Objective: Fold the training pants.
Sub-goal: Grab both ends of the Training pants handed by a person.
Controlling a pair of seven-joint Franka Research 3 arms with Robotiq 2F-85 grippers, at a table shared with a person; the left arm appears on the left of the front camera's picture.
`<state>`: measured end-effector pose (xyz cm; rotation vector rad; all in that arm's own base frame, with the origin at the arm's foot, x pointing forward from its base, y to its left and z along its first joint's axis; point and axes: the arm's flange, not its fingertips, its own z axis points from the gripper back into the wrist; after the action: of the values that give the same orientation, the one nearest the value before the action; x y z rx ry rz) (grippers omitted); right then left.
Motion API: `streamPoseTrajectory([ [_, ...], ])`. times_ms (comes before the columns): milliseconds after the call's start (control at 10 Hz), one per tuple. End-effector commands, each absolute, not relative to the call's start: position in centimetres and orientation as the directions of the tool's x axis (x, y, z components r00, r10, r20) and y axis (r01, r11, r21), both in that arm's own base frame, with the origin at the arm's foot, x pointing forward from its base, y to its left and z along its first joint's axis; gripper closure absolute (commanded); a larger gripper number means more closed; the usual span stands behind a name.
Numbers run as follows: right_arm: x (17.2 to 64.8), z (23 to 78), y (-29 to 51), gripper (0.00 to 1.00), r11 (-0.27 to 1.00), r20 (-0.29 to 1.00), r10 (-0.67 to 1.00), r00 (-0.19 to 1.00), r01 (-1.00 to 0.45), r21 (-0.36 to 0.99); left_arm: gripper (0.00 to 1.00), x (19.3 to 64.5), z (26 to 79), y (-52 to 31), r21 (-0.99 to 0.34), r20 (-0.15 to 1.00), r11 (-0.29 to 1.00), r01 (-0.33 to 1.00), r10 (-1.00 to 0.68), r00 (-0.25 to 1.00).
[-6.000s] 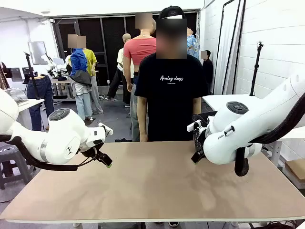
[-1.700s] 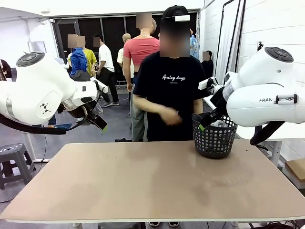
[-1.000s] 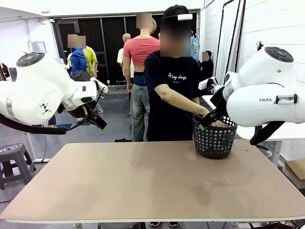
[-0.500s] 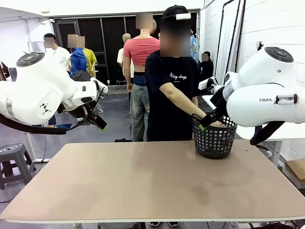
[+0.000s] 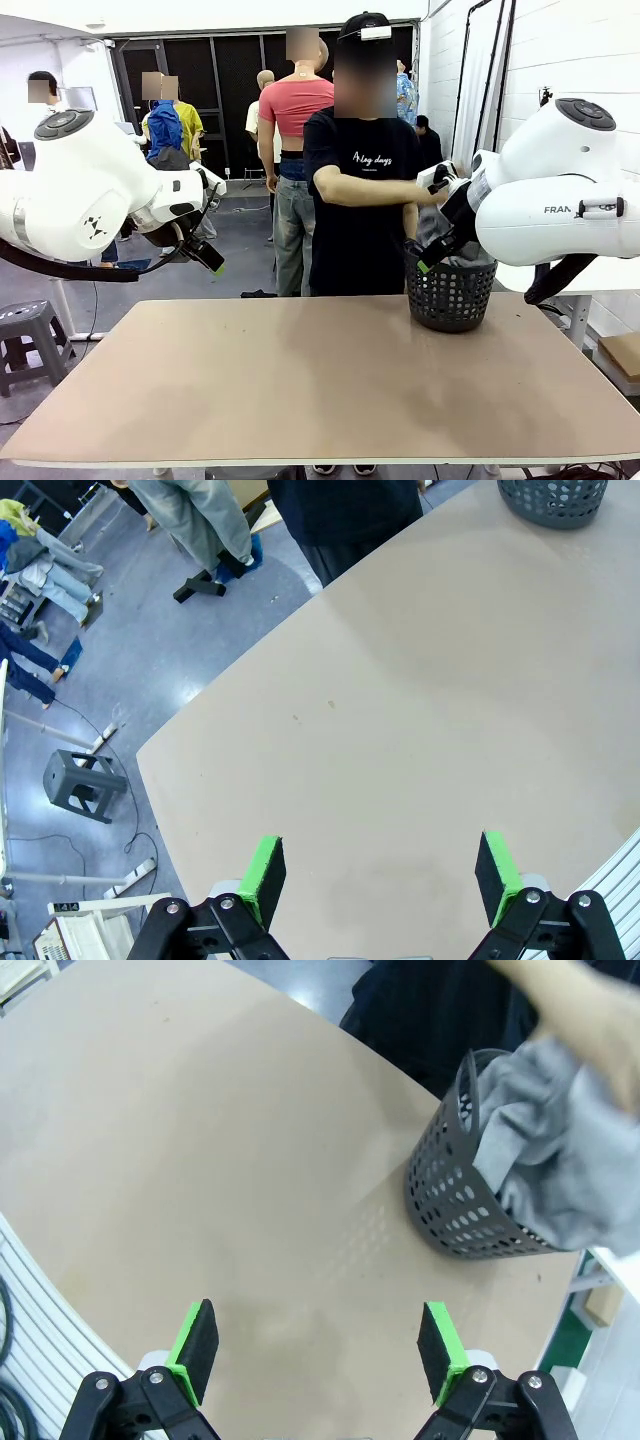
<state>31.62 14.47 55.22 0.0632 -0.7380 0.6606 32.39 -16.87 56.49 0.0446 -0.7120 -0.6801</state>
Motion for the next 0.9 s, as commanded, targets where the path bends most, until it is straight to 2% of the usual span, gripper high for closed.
streamPoseTrajectory([
  [0,31.46,55.21,14.42,0.00,0.795,0.634,0.541,0.553,-0.582,-0.171,0.00,32.39,56.48,-16.92,0.261,0.583,0.784,0.563,-0.593,0.556],
  [800,31.46,55.21,14.42,0.00,0.795,0.634,0.541,0.553,-0.582,-0.171,0.00,32.39,56.48,-16.92,0.261,0.583,0.784,0.563,-0.593,0.556],
])
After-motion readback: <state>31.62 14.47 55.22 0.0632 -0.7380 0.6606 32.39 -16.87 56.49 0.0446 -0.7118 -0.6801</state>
